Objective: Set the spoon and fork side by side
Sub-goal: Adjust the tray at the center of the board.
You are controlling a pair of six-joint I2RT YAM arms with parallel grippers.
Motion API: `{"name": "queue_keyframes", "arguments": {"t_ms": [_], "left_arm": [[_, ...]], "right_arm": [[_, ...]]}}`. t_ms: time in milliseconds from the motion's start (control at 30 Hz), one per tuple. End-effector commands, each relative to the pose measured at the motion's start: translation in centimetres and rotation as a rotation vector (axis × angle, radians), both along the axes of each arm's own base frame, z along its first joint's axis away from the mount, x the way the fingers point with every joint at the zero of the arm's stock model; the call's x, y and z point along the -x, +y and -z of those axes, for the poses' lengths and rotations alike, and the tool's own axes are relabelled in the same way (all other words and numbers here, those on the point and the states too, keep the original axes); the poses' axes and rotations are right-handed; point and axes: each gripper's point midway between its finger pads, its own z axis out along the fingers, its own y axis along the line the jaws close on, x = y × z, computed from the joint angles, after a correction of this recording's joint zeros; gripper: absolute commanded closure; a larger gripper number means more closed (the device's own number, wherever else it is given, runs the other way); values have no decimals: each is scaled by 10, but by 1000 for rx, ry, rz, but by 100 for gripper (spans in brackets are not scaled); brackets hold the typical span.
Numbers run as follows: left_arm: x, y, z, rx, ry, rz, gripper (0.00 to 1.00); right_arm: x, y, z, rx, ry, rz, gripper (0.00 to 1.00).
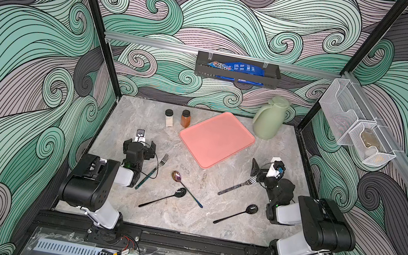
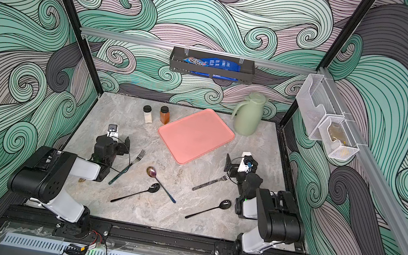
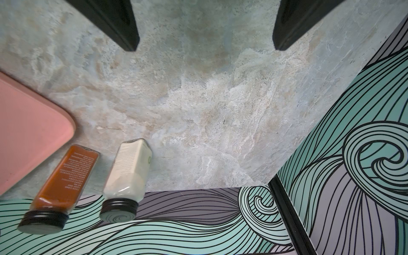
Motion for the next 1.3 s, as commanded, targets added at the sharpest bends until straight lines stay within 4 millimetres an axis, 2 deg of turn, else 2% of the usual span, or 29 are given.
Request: {"name": "queue_keyframes", "arguments": {"t_ms": [0,67,133,200,233,333,467,700,833,1000,1133,1267], "left_arm": [[3,-2,-42,4,-45,19,1],[9,3,-69,49,-58,-24,1],[17,8,-90,168,-74,-101,1],[28,14,-104,331,-76,-200,1],[35,14,-106,401,-52,-236,1],[41,-10,-119,563,32,-183,1],[39,-58,-121,677,174,-40,1],[45,-157,-95,565,469,140,4],[48,-196,-70,528,601,149,13],[44,-222,-41,477,709,122,22],[36,-229,-16,451,774,84,29],[26,-232,-5,436,799,47,30]], "right_arm": [[1,-8,-37,-33,-57,29,1],[-1,-13,-59,-94,-55,59,1],[-6,-17,-77,-186,-10,83,1],[-11,-18,-92,-289,70,102,1],[-13,-19,-98,-346,113,115,1],[-11,-10,-95,-463,334,122,1],[5,26,-89,-542,514,-31,4],[39,93,-63,-553,703,-193,14],[56,117,-54,-513,742,-224,15],[71,124,-49,-497,744,-234,17],[78,120,-50,-493,731,-231,18],[82,116,-51,-481,709,-226,19]]}}
